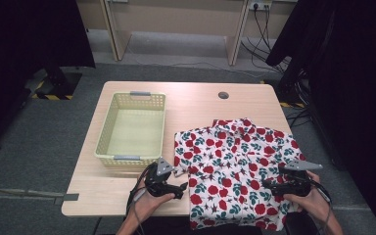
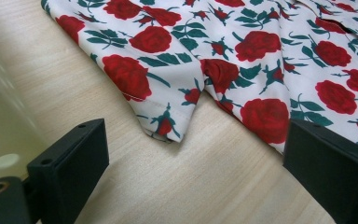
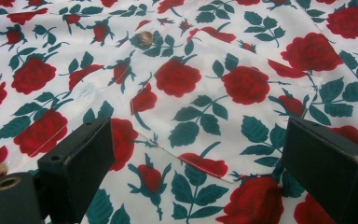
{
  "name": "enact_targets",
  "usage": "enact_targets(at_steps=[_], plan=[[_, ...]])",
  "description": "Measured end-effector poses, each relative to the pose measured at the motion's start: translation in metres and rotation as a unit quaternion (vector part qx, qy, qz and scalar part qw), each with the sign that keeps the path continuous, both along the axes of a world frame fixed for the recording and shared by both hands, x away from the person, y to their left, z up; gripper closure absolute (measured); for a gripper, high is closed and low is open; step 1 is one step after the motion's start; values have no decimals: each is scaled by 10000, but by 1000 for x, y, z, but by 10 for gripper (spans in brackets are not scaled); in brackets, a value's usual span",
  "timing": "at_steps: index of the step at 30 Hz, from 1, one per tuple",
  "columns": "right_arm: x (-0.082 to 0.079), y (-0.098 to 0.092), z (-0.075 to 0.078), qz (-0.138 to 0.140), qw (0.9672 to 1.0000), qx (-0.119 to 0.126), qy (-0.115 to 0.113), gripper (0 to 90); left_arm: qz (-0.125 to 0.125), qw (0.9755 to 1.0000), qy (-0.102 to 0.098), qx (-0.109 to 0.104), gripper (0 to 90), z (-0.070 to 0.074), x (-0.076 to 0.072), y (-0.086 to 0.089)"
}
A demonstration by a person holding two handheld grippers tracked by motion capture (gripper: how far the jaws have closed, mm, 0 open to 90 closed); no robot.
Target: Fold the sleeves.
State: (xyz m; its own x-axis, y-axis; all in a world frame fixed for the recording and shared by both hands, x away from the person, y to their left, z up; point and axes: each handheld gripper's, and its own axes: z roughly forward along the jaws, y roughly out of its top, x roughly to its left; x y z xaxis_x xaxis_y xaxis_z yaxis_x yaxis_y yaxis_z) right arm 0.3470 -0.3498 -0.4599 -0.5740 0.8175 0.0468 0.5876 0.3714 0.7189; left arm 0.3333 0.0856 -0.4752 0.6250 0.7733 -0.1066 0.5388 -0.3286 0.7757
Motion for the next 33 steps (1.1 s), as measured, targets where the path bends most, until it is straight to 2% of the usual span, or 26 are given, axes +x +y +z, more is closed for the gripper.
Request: enact_targets(at_steps=[5, 9, 14, 20, 28, 31, 33], plan=[[3, 3, -3, 28, 10000, -66, 19, 97, 5, 10000, 28, -29, 63, 0, -1, -1], [4, 5, -6, 37, 9998, -177, 72, 98, -6, 9997, 87, -212, 66, 3, -1, -4], [7, 7, -14, 25, 9989, -453, 144, 87, -30, 9996, 94, -282, 65, 7, 0, -10], [6, 6, -13, 35, 9988, -466, 174, 92, -49, 9995, 168, -255, 65, 6, 7, -19], [3, -3, -13, 30, 9987, -469, 194, 94, -55, 9997, 168, -194, 63, 10, 19, -30], [2, -6, -13, 25, 9987, -466, 194, 94, -60, 9996, 210, -163, 64, 12, 24, -37], [1, -8, -13, 26, 9987, -469, 187, 94, -87, 9994, 307, -155, 68, 12, 29, -43]])
